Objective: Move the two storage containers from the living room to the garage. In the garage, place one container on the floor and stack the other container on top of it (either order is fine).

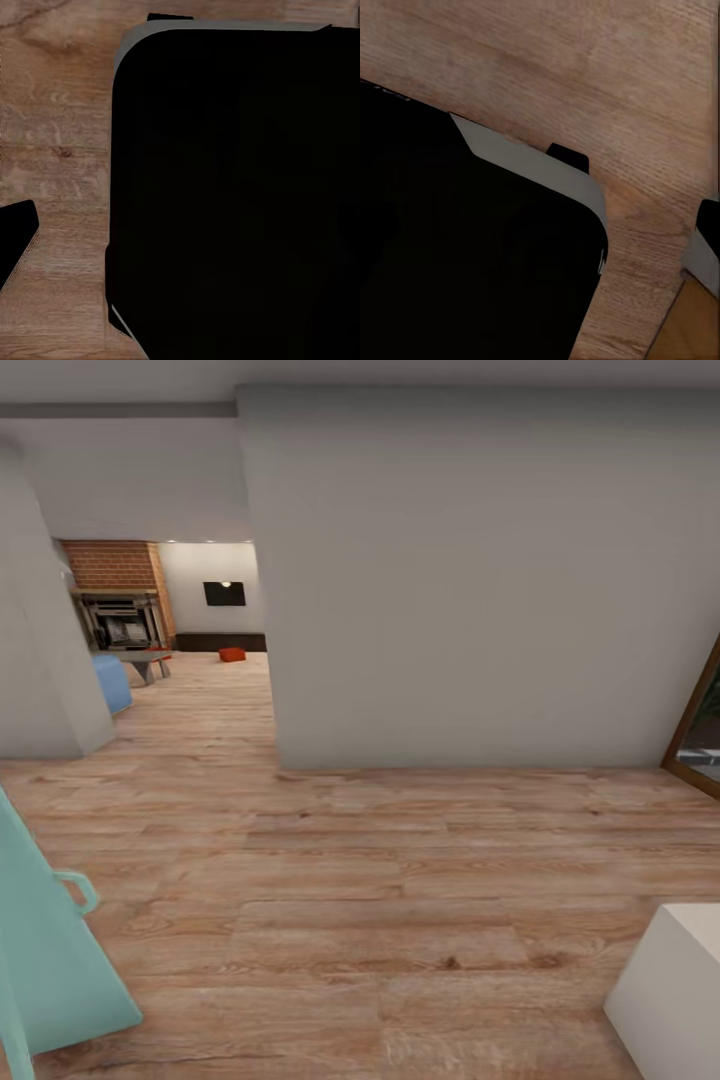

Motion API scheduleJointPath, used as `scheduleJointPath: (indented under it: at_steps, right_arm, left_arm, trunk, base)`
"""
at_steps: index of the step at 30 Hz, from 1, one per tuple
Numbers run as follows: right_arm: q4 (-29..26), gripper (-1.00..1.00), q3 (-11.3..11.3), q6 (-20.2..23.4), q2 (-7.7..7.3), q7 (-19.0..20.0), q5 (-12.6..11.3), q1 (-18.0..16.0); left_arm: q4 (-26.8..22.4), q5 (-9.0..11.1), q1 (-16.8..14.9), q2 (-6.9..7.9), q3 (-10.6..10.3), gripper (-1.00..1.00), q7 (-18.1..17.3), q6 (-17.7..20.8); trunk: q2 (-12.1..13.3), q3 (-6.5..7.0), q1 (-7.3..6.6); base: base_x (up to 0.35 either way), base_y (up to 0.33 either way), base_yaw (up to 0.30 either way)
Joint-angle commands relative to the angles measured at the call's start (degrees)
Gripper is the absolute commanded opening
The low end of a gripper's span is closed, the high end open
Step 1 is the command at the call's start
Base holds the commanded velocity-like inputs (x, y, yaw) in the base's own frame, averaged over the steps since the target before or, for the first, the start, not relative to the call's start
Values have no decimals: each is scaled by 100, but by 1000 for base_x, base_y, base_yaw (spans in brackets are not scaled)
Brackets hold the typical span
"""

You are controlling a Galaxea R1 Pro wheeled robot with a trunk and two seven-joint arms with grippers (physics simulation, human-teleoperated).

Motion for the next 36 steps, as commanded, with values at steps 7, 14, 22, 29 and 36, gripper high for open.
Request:
scheduleJointPath:
  at_steps: [7,14,22,29,36]
  right_arm:
    - [18,100,48,-33,15,-4,-56,-6]
    - [18,100,45,-33,2,-4,-56,-6]
    - [18,100,48,-33,23,6,-56,-6]
    - [18,100,48,-34,15,-1,-47,-6]
    - [18,100,47,-35,15,-4,-47,-6]
  left_arm:
    - [1,26,-2,0,17,100,-3,-14]
    - [1,28,3,0,17,100,-3,-14]
    - [1,27,1,2,17,100,-3,-14]
    - [1,28,1,4,17,100,-3,-14]
    - [1,30,-2,8,17,100,-3,-14]
  trunk:
    - [-3,-5,3]
    - [-3,-5,3]
    - [-3,-5,3]
    - [-3,-5,3]
    - [-3,-5,3]
  base:
    - [322,0,0]
    - [322,0,0]
    - [322,0,12]
    - [322,0,250]
    - [322,0,272]
